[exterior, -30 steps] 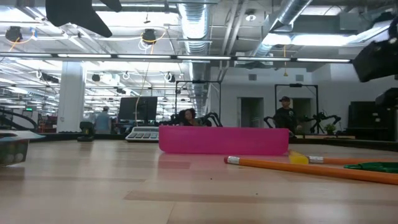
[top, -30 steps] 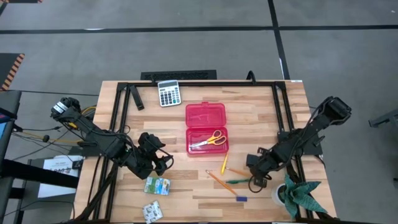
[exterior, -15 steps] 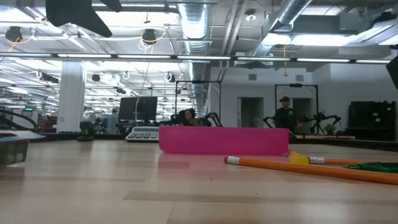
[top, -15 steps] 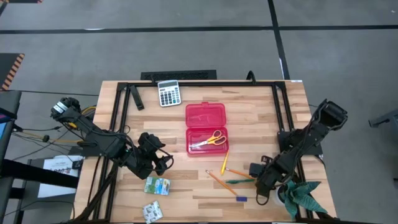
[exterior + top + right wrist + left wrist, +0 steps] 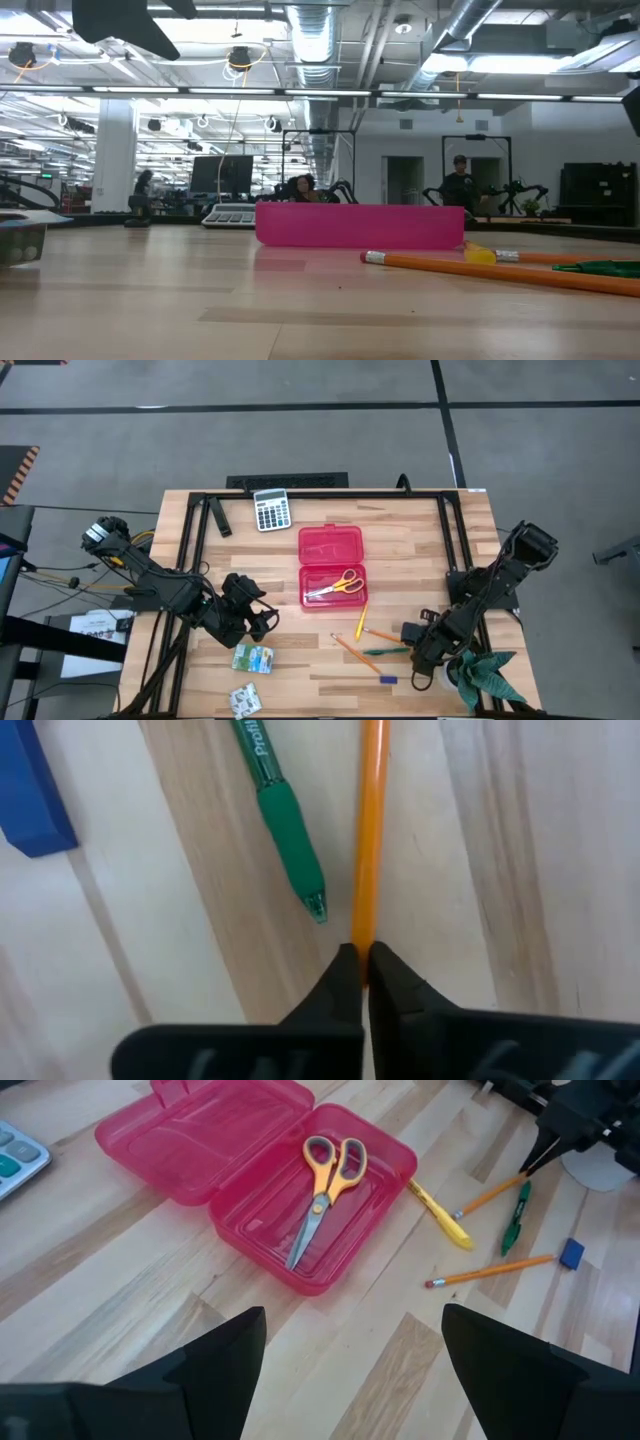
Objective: Pack school essentials
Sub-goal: Put the right orange pencil into the red supply box
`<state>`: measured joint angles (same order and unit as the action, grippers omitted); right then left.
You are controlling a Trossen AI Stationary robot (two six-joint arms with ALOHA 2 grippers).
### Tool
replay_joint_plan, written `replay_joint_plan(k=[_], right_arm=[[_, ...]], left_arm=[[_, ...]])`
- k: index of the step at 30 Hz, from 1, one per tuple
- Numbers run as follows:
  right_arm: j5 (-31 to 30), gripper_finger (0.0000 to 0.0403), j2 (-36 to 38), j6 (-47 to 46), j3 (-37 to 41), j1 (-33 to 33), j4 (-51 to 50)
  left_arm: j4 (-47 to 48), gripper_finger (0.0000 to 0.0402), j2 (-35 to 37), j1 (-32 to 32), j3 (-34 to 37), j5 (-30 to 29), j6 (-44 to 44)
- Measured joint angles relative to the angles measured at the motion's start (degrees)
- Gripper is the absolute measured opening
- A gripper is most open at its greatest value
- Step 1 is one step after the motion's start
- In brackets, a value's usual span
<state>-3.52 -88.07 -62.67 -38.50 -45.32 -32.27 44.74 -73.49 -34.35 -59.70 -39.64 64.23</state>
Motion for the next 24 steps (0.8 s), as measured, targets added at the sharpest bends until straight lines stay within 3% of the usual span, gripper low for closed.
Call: replay_joint_plan(k=[11, 24], right_arm=[[-2.2, 0.0001, 0.6, 0.1, -2.9, 1.1, -4.3], [-5.5, 0.0002, 8.2, -3.3, -3.4, 1.3, -8.8]], left_arm=[[0.9, 0.0297, 0.0, 0.0, 0.0, -0.3, -0.2], [0.9, 0.0297, 0.0, 0.0, 0.0, -0.5, -0.8]])
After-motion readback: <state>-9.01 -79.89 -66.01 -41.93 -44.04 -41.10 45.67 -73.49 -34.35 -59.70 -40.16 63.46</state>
